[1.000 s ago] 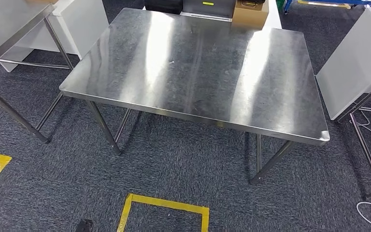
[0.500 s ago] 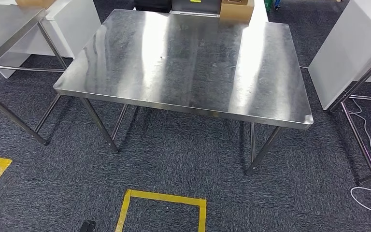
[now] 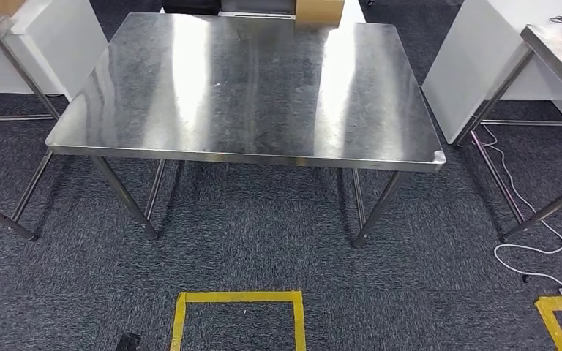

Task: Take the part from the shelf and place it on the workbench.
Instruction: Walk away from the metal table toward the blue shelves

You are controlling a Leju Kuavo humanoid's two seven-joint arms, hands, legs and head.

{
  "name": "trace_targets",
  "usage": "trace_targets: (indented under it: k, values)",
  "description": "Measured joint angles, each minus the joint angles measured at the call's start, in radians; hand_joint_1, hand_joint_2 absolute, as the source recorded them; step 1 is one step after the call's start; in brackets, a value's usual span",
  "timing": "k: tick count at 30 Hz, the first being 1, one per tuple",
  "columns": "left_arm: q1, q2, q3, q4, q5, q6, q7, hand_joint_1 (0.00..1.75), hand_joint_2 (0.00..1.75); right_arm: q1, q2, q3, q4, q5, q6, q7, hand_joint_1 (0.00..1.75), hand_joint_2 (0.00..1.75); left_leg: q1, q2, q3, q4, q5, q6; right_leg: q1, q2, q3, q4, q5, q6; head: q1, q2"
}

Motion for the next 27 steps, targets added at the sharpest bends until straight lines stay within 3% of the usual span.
trace_targets:
  k: [1, 2, 4, 6, 8, 10, 12, 14, 15, 16, 19, 21, 24, 25, 27]
  values:
    - [0.000, -0.001, 0.000, 0.000, 0.000, -0.001, 0.000, 0.00, 0.00, 0.002, 0.000, 0.000, 0.000, 0.000, 0.000, 0.000, 0.00, 0.00, -0.002, 0.012, 0.000, 0.000, 0.000, 0.000, 0.000, -0.003, 0.012, -0.019, 0.013, 0.008, 0.001, 0.000]
    - [0.000, -0.002, 0.000, 0.000, -0.001, -0.001, 0.000, 0.00, 0.00, 0.003, -0.001, 0.000, 0.000, 0.000, 0.000, 0.000, 0.00, 0.00, -0.003, 0.023, 0.001, 0.001, 0.000, 0.000, 0.000, -0.013, 0.046, -0.080, 0.040, 0.016, 0.001, 0.000]
    - [-0.001, -0.004, 0.000, 0.000, -0.002, -0.001, 0.001, 0.00, 0.00, 0.003, -0.001, 0.000, 0.000, 0.000, 0.000, 0.000, 0.00, 0.00, -0.008, 0.043, 0.006, 0.002, -0.002, -0.004, 0.004, -0.060, 0.125, -0.230, 0.095, 0.020, 0.003, 0.000]
    - [-0.002, -0.004, 0.000, 0.000, -0.003, -0.001, 0.003, 0.00, 0.00, 0.000, -0.002, 0.000, 0.000, 0.000, 0.000, 0.000, 0.00, 0.87, -0.014, 0.059, 0.011, 0.003, -0.004, -0.012, 0.011, -0.087, 0.153, -0.295, 0.120, 0.007, 0.002, 0.000]
    - [-0.004, -0.004, 0.000, 0.000, -0.004, -0.001, 0.005, 0.00, 0.00, 0.001, -0.003, 0.000, 0.000, 0.001, 0.000, 0.000, 0.00, 1.75, -0.015, 0.071, 0.014, 0.003, -0.006, -0.022, 0.011, -0.069, 0.149, -0.295, 0.128, -0.008, 0.001, 0.000]
    - [-0.006, -0.004, 0.000, 0.000, -0.004, -0.001, 0.007, 0.00, 0.00, 0.002, -0.003, 0.003, 0.000, 0.008, 0.000, 0.000, 0.00, 0.87, -0.010, 0.044, 0.006, 0.024, -0.027, -0.034, 0.002, -0.053, 0.152, -0.299, 0.136, -0.022, 0.000, 0.000]
    - [-0.004, -0.003, 0.000, 0.000, -0.007, -0.001, 0.008, 0.00, 0.00, 0.002, -0.003, 0.010, 0.000, 0.018, 0.000, 0.000, 0.00, 0.00, -0.007, -0.009, -0.035, 0.119, -0.091, -0.042, -0.004, -0.041, 0.152, -0.300, 0.145, -0.034, -0.002, 0.000]
    - [-0.001, -0.003, 0.000, 0.000, -0.010, 0.000, 0.009, 0.00, 0.00, 0.001, -0.004, 0.016, 0.000, 0.024, 0.000, 0.000, 0.00, 0.00, -0.006, -0.033, -0.096, 0.254, -0.154, -0.044, -0.002, -0.030, 0.147, -0.297, 0.149, -0.040, -0.003, 0.000]
    - [0.001, -0.003, 0.000, 0.000, -0.011, 0.000, 0.010, 0.00, 0.00, 0.002, -0.005, 0.019, 0.000, 0.026, 0.000, 0.000, 0.00, 0.00, -0.006, -0.035, -0.113, 0.290, -0.161, -0.045, -0.002, -0.024, 0.145, -0.295, 0.150, -0.041, -0.004, 0.000]
    - [0.002, -0.003, 0.000, 0.000, -0.011, 0.000, 0.009, 0.00, 0.00, 0.003, -0.005, 0.021, 0.000, 0.027, 0.001, 0.000, 0.00, 0.00, -0.004, -0.035, -0.113, 0.288, -0.147, -0.046, -0.002, -0.018, 0.143, -0.293, 0.150, -0.041, -0.004, 0.000]
    - [0.002, -0.001, 0.000, 0.000, -0.011, 0.000, 0.009, 0.00, 0.00, 0.002, -0.006, 0.028, 0.000, 0.030, 0.003, -0.002, 0.00, 0.00, 0.005, -0.041, -0.029, 0.112, -0.047, -0.048, -0.002, -0.003, 0.137, -0.280, 0.148, -0.037, -0.005, 0.000]
    - [0.001, -0.001, 0.000, 0.000, -0.011, -0.001, 0.009, 0.00, 0.00, 0.000, -0.008, 0.031, 0.000, 0.030, 0.004, -0.004, 0.00, 0.00, 0.005, -0.048, 0.002, 0.039, -0.020, -0.043, 0.003, 0.003, 0.128, -0.272, 0.151, -0.027, -0.004, 0.000]
    - [0.000, -0.003, 0.001, 0.000, -0.011, -0.001, 0.007, 0.00, 0.00, 0.003, -0.009, 0.032, 0.000, 0.032, 0.004, -0.005, 0.00, 0.00, -0.004, -0.045, -0.010, 0.031, -0.004, -0.016, 0.006, 0.006, 0.110, -0.272, 0.158, -0.003, -0.003, 0.000]
    - [-0.001, -0.004, 0.001, 0.000, -0.011, -0.001, 0.007, 0.00, 0.00, 0.003, -0.009, 0.032, 0.000, 0.032, 0.004, -0.005, 0.00, 0.00, -0.005, -0.042, -0.017, 0.028, 0.004, -0.005, 0.005, 0.005, 0.099, -0.258, 0.146, -0.001, -0.002, 0.000]
    - [-0.002, -0.004, 0.002, 0.000, -0.010, -0.002, 0.006, 0.00, 0.00, 0.004, -0.009, 0.033, 0.000, 0.033, 0.005, -0.005, 0.00, 0.00, -0.006, -0.036, -0.034, 0.023, 0.020, 0.014, 0.001, 0.002, 0.062, -0.172, 0.083, -0.008, 0.002, 0.000]
